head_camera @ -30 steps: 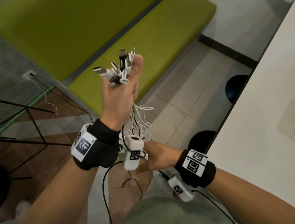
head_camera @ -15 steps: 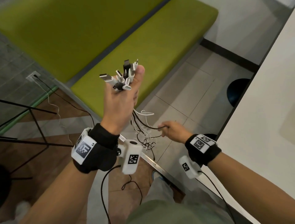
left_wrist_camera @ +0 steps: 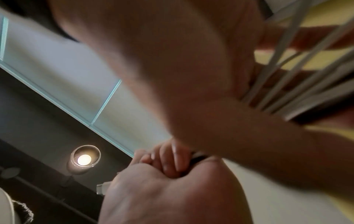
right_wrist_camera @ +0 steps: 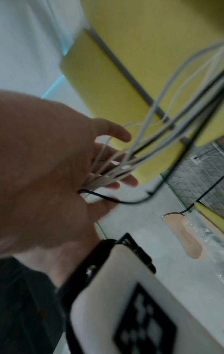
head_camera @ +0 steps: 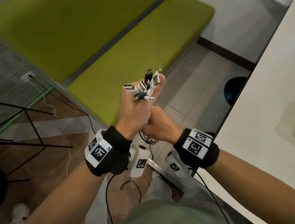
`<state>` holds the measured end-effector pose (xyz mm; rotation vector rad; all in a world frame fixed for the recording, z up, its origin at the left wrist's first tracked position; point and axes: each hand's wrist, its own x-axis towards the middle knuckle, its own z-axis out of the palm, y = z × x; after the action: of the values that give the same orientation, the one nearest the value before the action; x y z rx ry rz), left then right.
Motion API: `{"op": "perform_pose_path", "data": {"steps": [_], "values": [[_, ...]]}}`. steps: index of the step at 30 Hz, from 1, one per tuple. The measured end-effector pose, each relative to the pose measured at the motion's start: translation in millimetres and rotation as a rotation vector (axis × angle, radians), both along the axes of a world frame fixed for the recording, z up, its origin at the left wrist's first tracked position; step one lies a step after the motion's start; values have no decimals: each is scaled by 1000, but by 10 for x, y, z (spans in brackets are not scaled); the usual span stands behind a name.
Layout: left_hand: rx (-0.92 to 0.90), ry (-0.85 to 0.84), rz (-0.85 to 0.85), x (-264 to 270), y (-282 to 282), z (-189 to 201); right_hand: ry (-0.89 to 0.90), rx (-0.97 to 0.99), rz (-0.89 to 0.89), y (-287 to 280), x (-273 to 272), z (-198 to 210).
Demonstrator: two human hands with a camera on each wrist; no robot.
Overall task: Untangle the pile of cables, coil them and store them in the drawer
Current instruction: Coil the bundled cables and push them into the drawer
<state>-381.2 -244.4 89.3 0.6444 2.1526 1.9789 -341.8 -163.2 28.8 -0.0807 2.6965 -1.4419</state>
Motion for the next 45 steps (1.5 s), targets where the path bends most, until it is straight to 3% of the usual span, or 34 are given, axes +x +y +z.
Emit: {"op": "perform_pose_path", "data": {"steps": [2, 6, 10, 14, 17, 20, 23, 25, 29, 33, 37, 42, 45], "values": [[-9, -12, -15, -27, -21, 22, 2, -7, -90, -4, -55, -138], [-23, 41, -53, -103, -88, 67, -206, 86, -16, 127, -110, -341], [114, 80, -122, -207, -212, 248, -320, 213, 8, 281, -118, -665], [229, 90, -82, -364, -395, 476, -465, 284, -6, 482, 4, -1062], [302, 177, -95, -413, -445, 649, -524, 284, -111, 635, -55, -1206], [304, 198, -83, -377, -364, 684, -563, 338, -174, 788, -229, -1239], [198, 114, -61, -304, -230, 589, -637, 484, -20, 829, -212, -1142], [138, 44, -64, -239, -176, 488, -619, 380, 42, 795, -121, -968], [50, -47, -86, -119, -40, 273, -349, 109, 121, 626, 46, -450], [74, -100, -147, -30, 164, 162, -158, 60, 212, 454, 156, -167], [64, -53, -195, -1, 261, 238, -189, 121, 98, 496, 156, -552], [59, -24, -194, -11, 321, 235, -490, 231, -103, 685, 245, -1082], [65, -82, -160, -7, 325, 108, -580, 319, -101, 851, 289, -1081]]}}
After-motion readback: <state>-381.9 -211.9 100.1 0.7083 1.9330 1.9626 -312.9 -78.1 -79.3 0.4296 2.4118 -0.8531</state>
